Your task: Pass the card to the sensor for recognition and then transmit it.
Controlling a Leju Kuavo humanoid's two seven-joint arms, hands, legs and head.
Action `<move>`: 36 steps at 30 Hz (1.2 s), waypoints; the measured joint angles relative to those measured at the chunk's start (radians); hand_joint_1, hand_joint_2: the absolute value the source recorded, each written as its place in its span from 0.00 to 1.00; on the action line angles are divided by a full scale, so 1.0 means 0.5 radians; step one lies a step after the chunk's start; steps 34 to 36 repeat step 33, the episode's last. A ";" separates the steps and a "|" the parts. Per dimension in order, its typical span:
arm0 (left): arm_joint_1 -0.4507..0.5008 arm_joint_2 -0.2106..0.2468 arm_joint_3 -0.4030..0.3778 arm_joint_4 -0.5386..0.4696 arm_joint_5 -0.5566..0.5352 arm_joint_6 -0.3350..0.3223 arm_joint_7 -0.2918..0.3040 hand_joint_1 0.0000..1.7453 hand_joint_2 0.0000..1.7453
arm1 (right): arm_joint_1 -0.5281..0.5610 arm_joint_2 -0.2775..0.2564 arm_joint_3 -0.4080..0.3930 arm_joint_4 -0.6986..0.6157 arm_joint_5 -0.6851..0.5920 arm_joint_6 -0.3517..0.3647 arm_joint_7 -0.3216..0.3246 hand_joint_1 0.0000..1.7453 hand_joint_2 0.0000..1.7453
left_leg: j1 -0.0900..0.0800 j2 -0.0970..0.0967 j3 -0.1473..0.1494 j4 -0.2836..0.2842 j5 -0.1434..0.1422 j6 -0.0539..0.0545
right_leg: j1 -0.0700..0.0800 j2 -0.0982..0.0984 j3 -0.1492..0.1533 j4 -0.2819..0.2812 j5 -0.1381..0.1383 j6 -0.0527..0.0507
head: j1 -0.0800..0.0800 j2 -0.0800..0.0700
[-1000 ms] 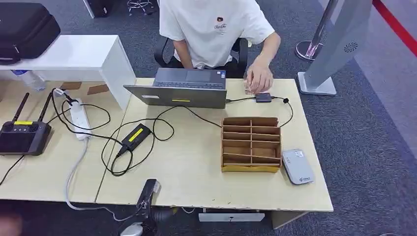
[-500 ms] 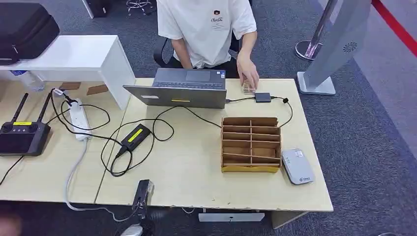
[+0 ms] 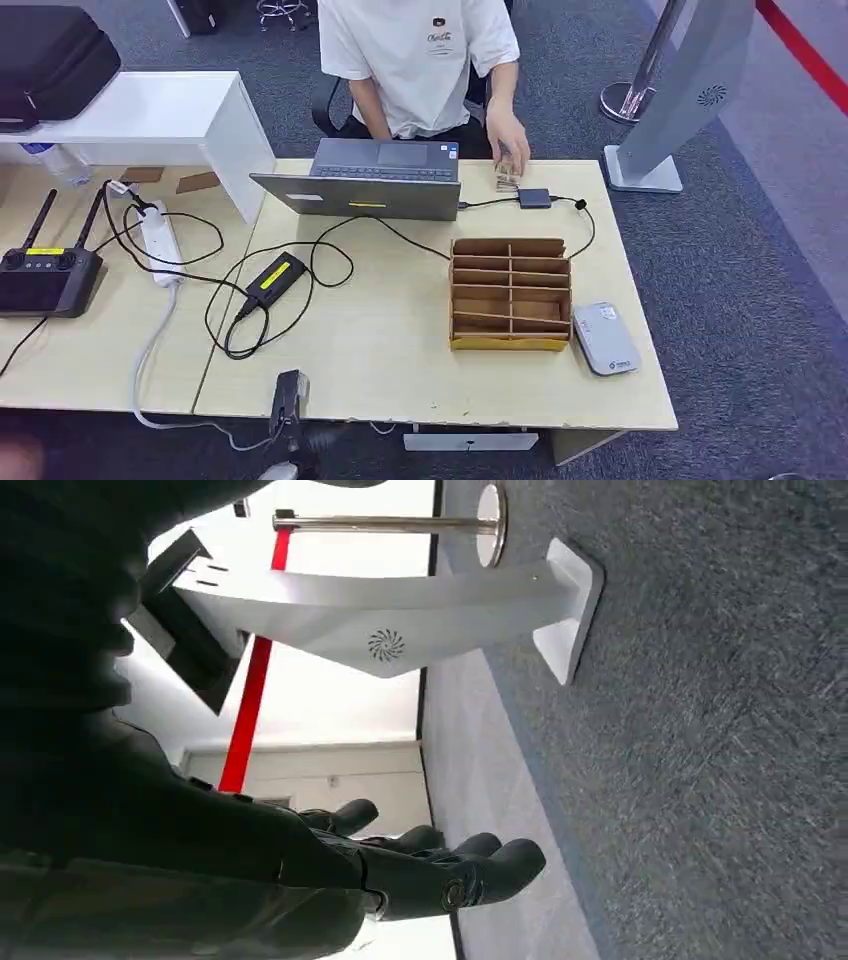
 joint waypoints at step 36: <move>0.270 0.182 -0.023 0.305 -0.207 -0.535 -0.666 0.00 1.00 | 0.040 0.125 -0.205 0.002 -0.126 0.073 -0.007 0.00 1.00 | 0.001 0.024 0.037 -0.003 -0.030 -0.009 | 0.001 0.022 0.027 0.000 -0.021 -0.010 | 0.002 0.000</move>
